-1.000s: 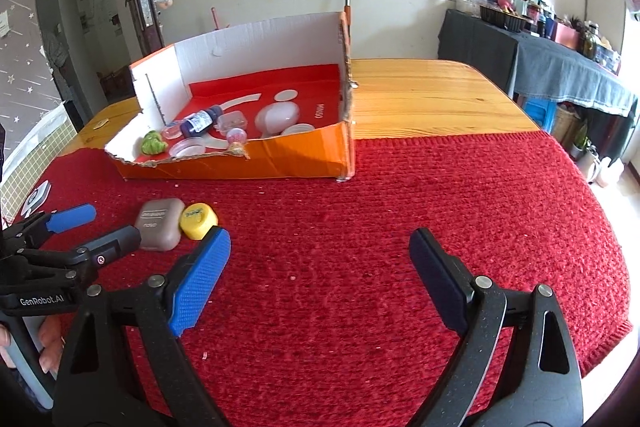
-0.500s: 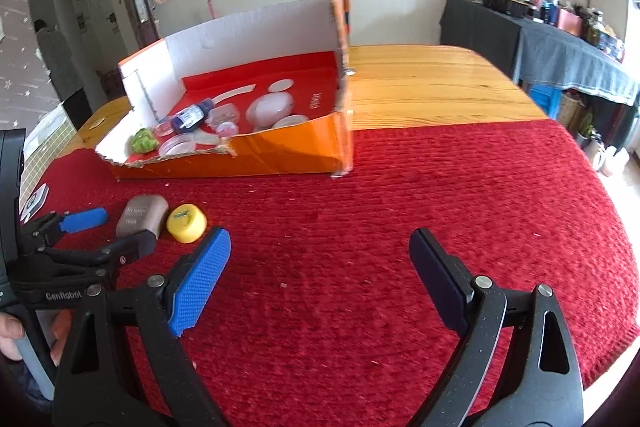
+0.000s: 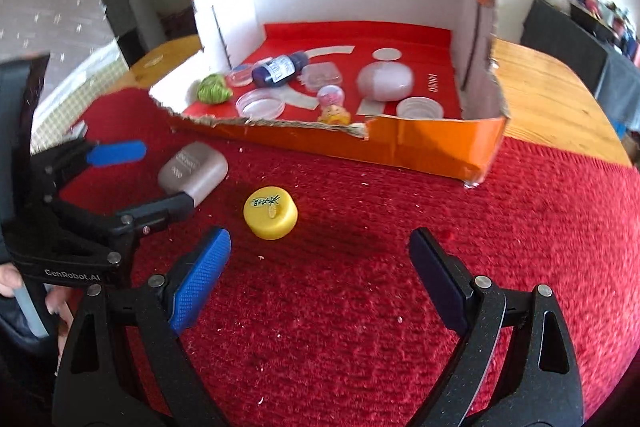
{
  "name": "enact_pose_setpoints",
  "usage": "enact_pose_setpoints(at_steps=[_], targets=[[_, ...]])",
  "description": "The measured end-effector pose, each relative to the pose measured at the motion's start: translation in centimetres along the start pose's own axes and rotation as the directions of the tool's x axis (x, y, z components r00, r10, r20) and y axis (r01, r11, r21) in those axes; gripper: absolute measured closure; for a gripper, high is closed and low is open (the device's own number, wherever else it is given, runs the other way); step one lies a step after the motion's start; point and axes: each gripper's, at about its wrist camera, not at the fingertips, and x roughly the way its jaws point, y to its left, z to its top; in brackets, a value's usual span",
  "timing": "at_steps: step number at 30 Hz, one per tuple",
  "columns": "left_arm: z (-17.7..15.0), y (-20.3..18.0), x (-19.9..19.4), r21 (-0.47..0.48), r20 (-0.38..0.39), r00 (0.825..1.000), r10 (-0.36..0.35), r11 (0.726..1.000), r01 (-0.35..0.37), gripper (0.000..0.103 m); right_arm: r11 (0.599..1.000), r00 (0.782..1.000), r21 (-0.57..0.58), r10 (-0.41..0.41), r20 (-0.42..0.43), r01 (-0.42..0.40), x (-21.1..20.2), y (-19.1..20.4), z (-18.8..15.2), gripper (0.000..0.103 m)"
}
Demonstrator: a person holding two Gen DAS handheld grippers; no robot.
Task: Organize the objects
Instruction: 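Move the left tool toward the grey eye shadow case while the right tool approaches the yellow cap, then close the left tool on the eye shadow case while the right tool grasps the yellow cap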
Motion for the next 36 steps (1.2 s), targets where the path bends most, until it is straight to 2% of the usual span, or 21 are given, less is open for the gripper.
enact_pose_setpoints(at_steps=[3,7,12,15,20,23,26,33,36], targets=[[0.3,0.1,0.2,0.002,-0.015,0.999,-0.036,0.999,0.036,0.022,0.999,1.000,-0.047,-0.009,-0.023,0.008,0.5,0.6,0.3,0.016],[0.6,0.0,0.7,0.006,-0.036,0.997,-0.070,0.998,0.070,0.031,0.996,0.998,-0.091,-0.028,-0.052,0.023,1.1,0.9,0.6,0.027],[0.8,-0.4,1.1,0.010,-0.050,0.994,-0.102,0.995,0.103,0.034,0.990,0.997,-0.140,-0.036,-0.068,0.026,1.5,1.3,0.9,0.032],[0.9,-0.6,1.1,0.012,-0.052,0.992,-0.116,0.993,0.117,0.043,0.988,0.997,-0.156,-0.031,-0.071,0.019,1.7,1.5,1.1,0.036],[1.0,-0.6,1.1,0.003,-0.050,0.990,-0.135,0.991,0.135,0.048,0.984,0.997,-0.178,-0.025,-0.070,0.013,2.0,1.9,1.4,0.043],[0.9,-0.6,1.1,-0.008,-0.045,0.986,-0.159,0.987,0.159,0.050,0.982,0.998,-0.190,-0.011,-0.067,-0.002,2.1,2.2,1.5,0.052],[0.8,-0.7,0.9,-0.011,-0.037,0.986,-0.165,0.986,0.165,0.051,0.975,0.998,-0.219,0.009,-0.061,-0.022,2.1,2.8,1.5,0.074],[0.9,-0.9,-0.8,-0.009,-0.003,0.986,-0.168,0.986,0.168,0.051,0.983,0.997,-0.172,0.061,-0.037,-0.066,0.9,2.2,1.6,0.074],[1.0,-1.1,-1.6,-0.004,0.015,0.986,-0.169,0.986,0.169,0.051,0.983,0.998,-0.176,0.059,-0.014,-0.061,-0.2,2.2,1.7,0.074]])
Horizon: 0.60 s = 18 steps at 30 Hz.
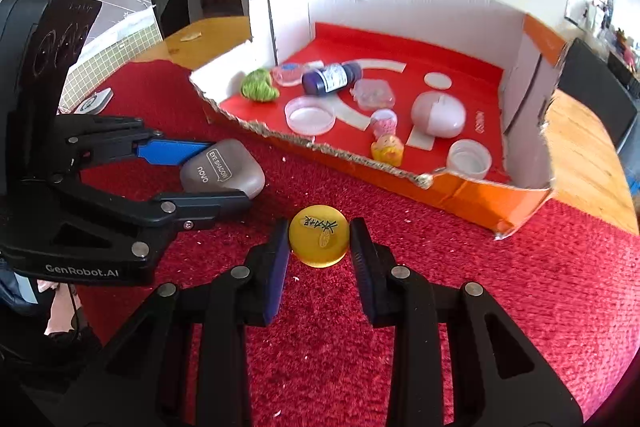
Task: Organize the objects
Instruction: 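Close the left tool on the eye shadow case while the right tool grasps the yellow cap, then lift and carry the eye shadow case and yellow cap into the box with both tools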
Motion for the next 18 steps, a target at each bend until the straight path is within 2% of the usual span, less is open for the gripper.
enact_pose_setpoints(at_steps=[12,18], targets=[[0.1,-0.5,-0.8,0.003,0.016,1.000,0.001,1.000,-0.001,0.051,1.000,1.000,0.002,-0.006,0.024,0.006,-1.5,0.0,0.0,0.074],[0.7,-0.4,-1.7,-0.005,0.032,0.999,-0.021,1.000,0.021,0.051,1.000,0.999,0.000,-0.006,0.050,0.006,-2.5,-0.2,0.3,0.074]])
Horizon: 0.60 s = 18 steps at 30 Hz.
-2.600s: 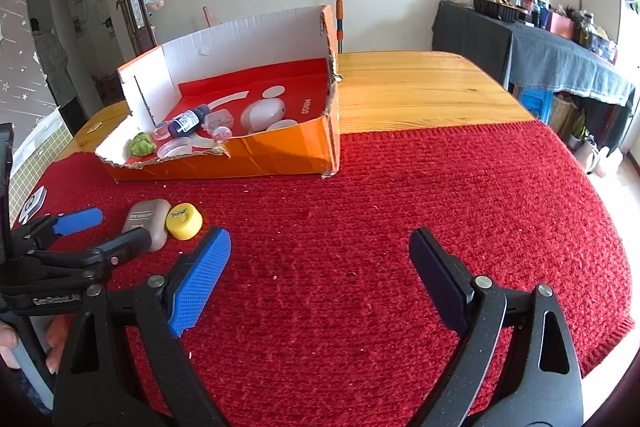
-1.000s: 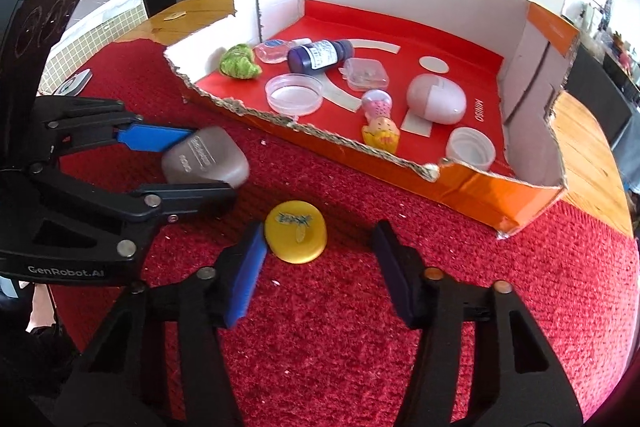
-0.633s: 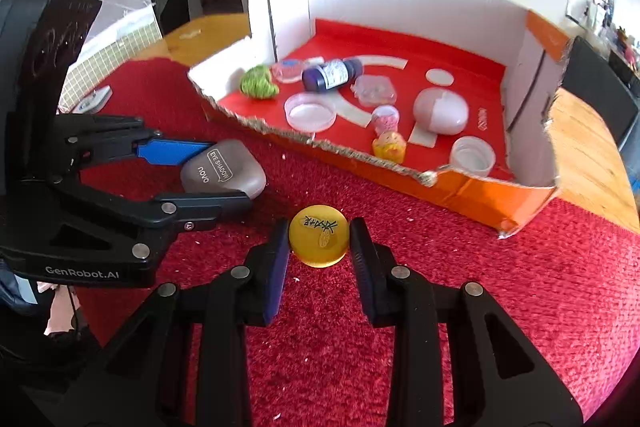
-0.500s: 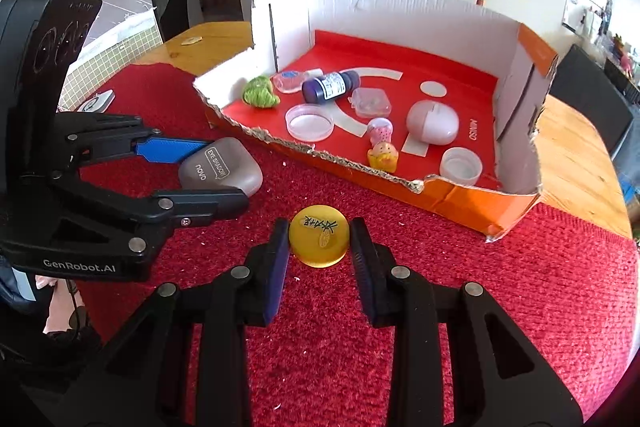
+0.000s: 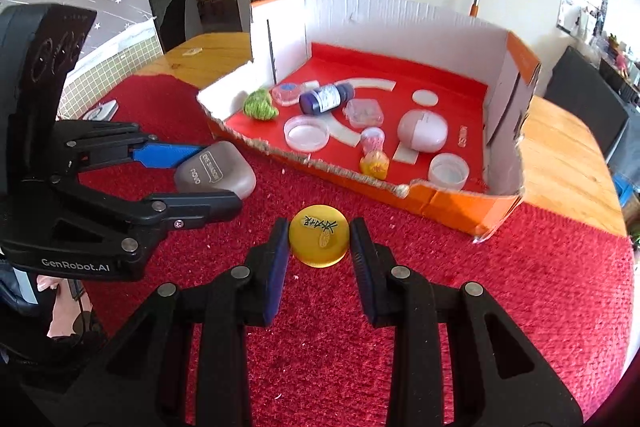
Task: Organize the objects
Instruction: 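Lift and carry the eye shadow case and yellow cap into the box with both tools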
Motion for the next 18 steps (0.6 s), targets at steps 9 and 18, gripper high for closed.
enact_pose_setpoints(at_steps=[9,18], targets=[[5.4,0.9,0.1,-0.004,0.022,0.997,-0.067,0.998,0.067,0.051,0.999,0.999,0.049,-0.014,0.045,0.011,-1.6,-2.5,5.1,0.074],[11.8,2.7,3.8,-0.001,-0.036,0.996,-0.076,0.997,0.076,0.051,0.992,0.994,0.070,-0.105,-0.030,0.107,1.9,-5.6,11.6,0.074]])
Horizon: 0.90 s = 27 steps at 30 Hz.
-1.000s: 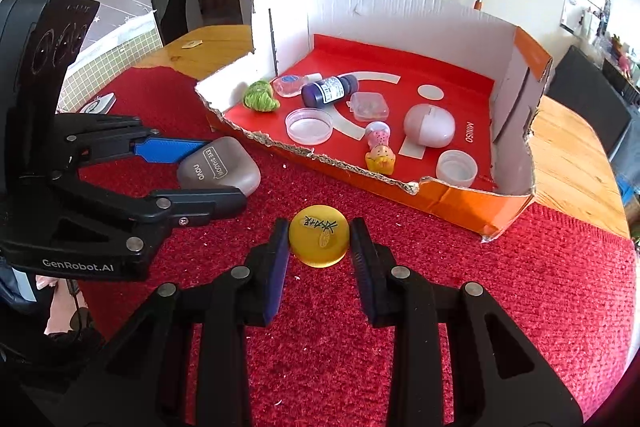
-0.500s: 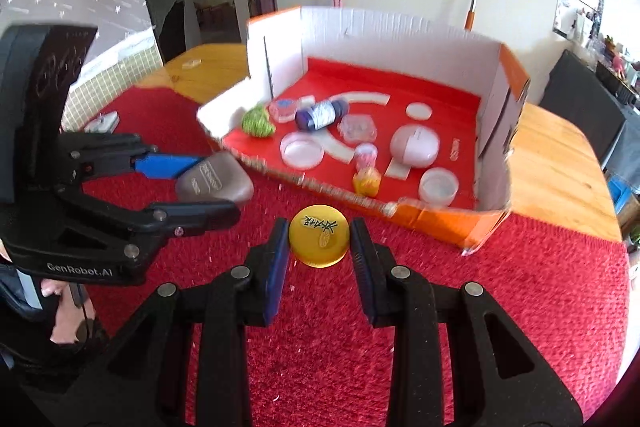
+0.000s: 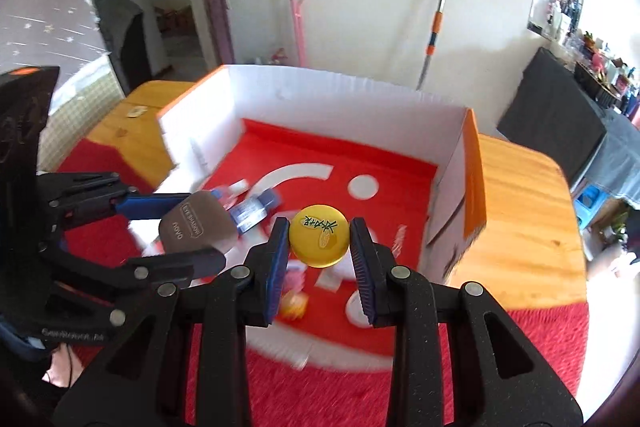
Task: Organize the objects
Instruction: 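Lift and carry the eye shadow case and yellow cap into the box with both tools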
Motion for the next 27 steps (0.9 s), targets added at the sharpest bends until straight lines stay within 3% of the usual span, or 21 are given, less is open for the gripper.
enact_pose_setpoints(at_steps=[5,10,17,21,27], targets=[[2.0,1.4,2.9,-0.006,-0.054,0.998,0.025,1.000,-0.025,0.051,0.998,0.995,0.005,-0.065,-0.078,0.066,3.5,-1.0,2.3,0.074],[2.8,2.8,5.4,-0.024,-0.094,0.995,0.034,0.999,-0.036,0.051,0.994,0.984,0.071,-0.065,-0.164,0.077,6.7,-2.6,3.5,0.074],[3.8,3.9,7.7,-0.039,-0.118,0.991,0.056,0.997,-0.061,0.051,0.991,0.969,0.071,-0.095,-0.227,0.114,9.2,-3.0,4.6,0.074],[4.0,4.8,8.8,-0.065,-0.133,0.990,0.050,0.996,-0.059,0.051,0.983,0.960,0.165,-0.033,-0.278,0.081,11.0,-4.4,4.7,0.074],[4.3,5.6,10.0,-0.088,-0.150,0.987,0.060,0.993,-0.073,0.051,0.971,0.951,0.215,-0.035,-0.307,0.105,12.3,-5.7,4.3,0.074]])
